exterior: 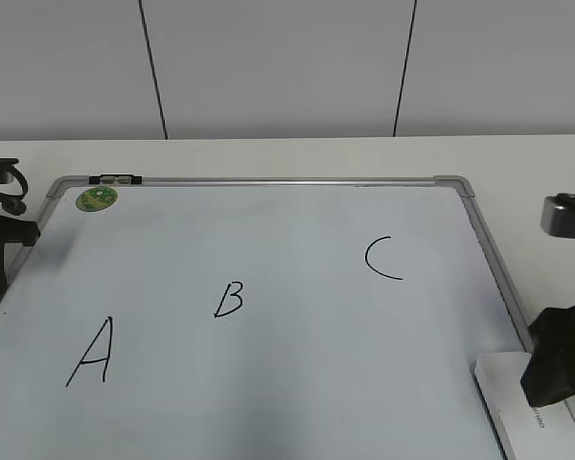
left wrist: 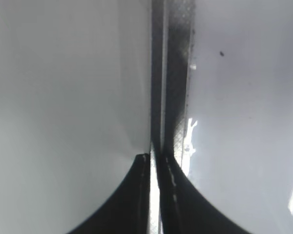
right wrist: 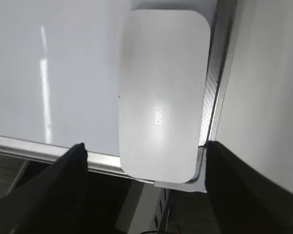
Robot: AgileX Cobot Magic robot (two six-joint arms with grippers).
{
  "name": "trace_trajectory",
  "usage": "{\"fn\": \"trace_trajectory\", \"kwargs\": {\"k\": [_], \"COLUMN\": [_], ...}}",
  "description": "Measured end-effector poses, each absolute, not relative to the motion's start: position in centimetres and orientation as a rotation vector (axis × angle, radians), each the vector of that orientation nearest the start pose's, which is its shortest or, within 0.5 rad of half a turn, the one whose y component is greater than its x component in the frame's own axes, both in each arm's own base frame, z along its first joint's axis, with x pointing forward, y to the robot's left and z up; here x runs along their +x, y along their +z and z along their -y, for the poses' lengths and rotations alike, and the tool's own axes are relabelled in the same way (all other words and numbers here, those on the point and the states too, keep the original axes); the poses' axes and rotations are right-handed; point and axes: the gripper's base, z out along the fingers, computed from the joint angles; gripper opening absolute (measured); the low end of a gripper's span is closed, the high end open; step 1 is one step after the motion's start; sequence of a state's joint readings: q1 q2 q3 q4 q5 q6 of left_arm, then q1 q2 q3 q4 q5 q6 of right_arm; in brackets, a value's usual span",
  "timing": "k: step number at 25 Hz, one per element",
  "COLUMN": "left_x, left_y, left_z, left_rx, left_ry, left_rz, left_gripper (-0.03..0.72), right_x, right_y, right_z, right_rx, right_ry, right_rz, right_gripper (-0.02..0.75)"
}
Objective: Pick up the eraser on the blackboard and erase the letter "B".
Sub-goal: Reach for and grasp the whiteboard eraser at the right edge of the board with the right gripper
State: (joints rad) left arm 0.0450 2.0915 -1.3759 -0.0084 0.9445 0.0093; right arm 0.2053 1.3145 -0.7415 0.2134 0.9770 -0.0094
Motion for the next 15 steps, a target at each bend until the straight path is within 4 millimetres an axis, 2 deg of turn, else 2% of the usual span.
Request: {"fn": "trace_trajectory", "kwargs": {"k": [5, 12, 15], "left_x": [38.9, 38.9, 38.9], "left_y": [12.8, 12.8, 12.8], "left_z": [-1.7, -1.7, -1.7], "left_rx": [-0.064, -0.067, -0.069], "left_ry": [-0.011, -0.016, -0.017], "left_rz": [-3.143, -3.143, -3.143], "left_gripper": [0.02, 0.02, 0.02], "right_x": [20.7, 21.5, 21.5], "right_y": [20.8, 19.1, 18.5], "right_z": [-6.7, -7.1, -7.8], "right_rx": [-0.129, -0.083, -0.121], "right_ry": [0.177, 0.168, 0.161], "right_rz": [-3.048, -3.099, -3.12], "right_gripper": [0.554, 0.554, 0.554]}}
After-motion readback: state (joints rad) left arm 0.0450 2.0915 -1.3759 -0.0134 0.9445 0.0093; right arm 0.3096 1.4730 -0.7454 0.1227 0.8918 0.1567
